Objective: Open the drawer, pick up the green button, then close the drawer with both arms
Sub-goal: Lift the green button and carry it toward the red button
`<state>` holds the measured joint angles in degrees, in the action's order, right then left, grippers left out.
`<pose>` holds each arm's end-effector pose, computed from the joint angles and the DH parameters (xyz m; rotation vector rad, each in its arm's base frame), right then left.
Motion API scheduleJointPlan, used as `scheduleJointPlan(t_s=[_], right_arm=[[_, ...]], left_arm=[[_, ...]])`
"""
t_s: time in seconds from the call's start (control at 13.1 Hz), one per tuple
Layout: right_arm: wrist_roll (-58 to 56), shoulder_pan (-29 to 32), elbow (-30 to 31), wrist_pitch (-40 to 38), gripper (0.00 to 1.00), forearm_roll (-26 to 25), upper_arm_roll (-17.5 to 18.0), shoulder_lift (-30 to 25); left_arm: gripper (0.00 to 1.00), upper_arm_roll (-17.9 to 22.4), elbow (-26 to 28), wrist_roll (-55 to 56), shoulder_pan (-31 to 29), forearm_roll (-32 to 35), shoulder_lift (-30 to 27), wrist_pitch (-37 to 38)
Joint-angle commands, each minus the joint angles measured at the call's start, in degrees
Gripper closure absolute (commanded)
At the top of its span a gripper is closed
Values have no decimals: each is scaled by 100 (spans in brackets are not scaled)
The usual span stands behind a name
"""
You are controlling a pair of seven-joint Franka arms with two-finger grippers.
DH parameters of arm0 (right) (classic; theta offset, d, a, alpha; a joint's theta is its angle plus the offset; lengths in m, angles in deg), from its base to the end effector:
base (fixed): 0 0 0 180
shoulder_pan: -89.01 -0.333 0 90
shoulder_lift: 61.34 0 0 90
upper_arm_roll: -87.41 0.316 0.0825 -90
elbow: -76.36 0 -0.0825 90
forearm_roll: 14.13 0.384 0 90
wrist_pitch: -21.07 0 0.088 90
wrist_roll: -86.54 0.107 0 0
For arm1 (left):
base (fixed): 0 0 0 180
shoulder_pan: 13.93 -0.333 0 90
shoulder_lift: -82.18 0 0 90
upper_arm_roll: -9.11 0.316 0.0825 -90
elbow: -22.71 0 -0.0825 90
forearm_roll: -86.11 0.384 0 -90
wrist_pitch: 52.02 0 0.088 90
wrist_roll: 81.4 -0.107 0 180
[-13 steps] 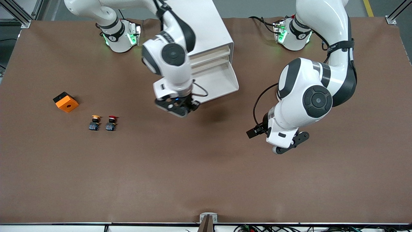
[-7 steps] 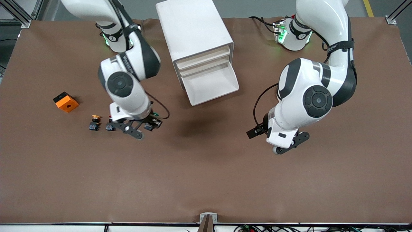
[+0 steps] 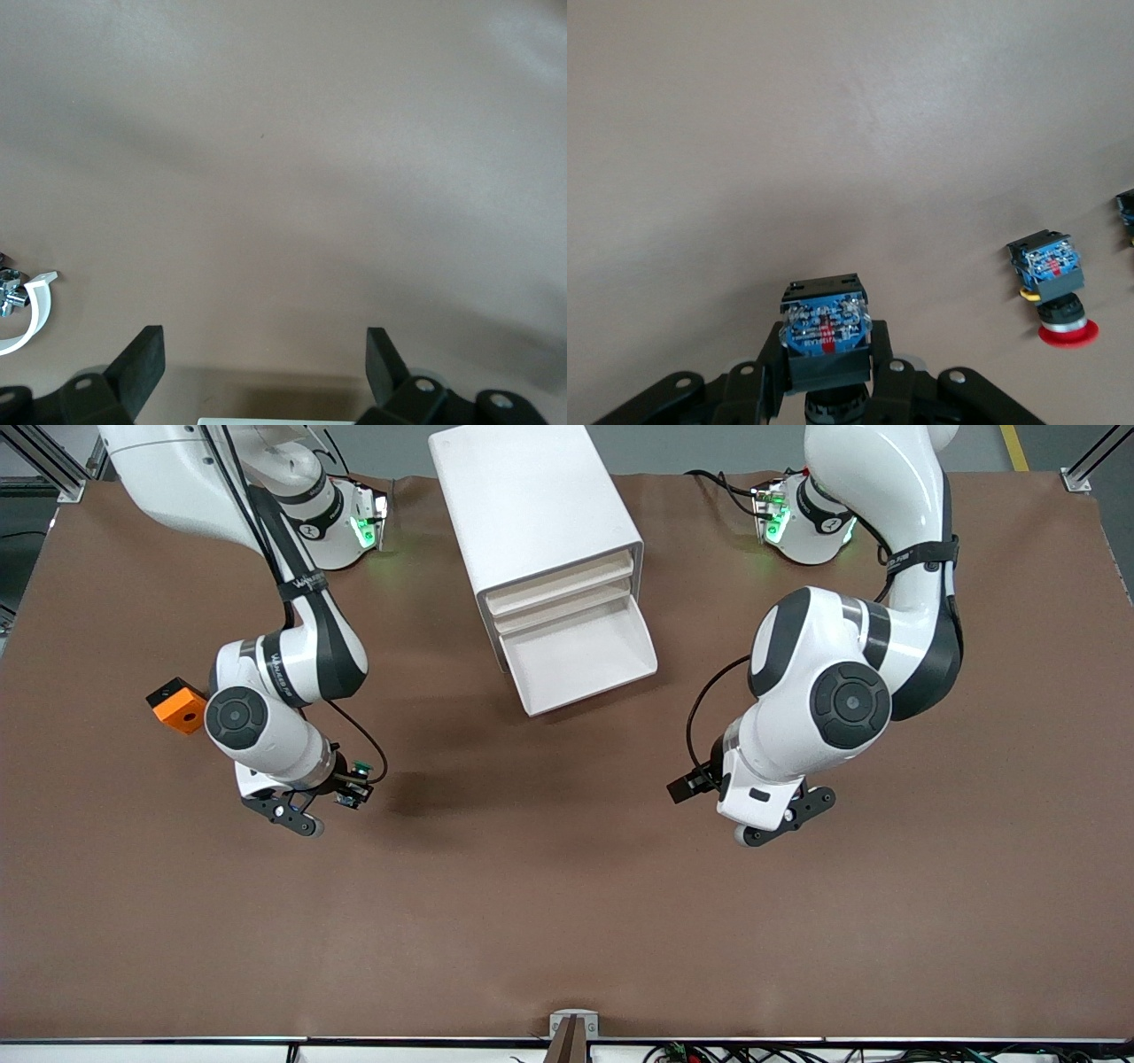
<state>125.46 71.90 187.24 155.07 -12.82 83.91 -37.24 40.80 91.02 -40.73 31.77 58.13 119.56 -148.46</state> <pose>0.6026 0.1480 0.2666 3.0469 -0.7016 -0.0167 0.6462 -0.3166 0.4345 2.9539 0.6851 -0.2126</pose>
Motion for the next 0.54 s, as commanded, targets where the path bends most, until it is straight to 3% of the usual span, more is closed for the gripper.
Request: scheduleJointPlan(t_s=[0.0, 0.23, 0.46], right_arm=[[-409, 198, 627, 791, 100, 80, 104, -134], [-1411, 514, 646, 882, 100, 80, 113, -11], [-1510, 480, 654, 882, 100, 80, 104, 33]], left_arm=[[0, -109, 104, -68, 62, 108, -29, -103], [0, -216, 620, -103, 351, 248, -90, -549], [0, -224, 1289, -251, 729, 380, -195, -1192]])
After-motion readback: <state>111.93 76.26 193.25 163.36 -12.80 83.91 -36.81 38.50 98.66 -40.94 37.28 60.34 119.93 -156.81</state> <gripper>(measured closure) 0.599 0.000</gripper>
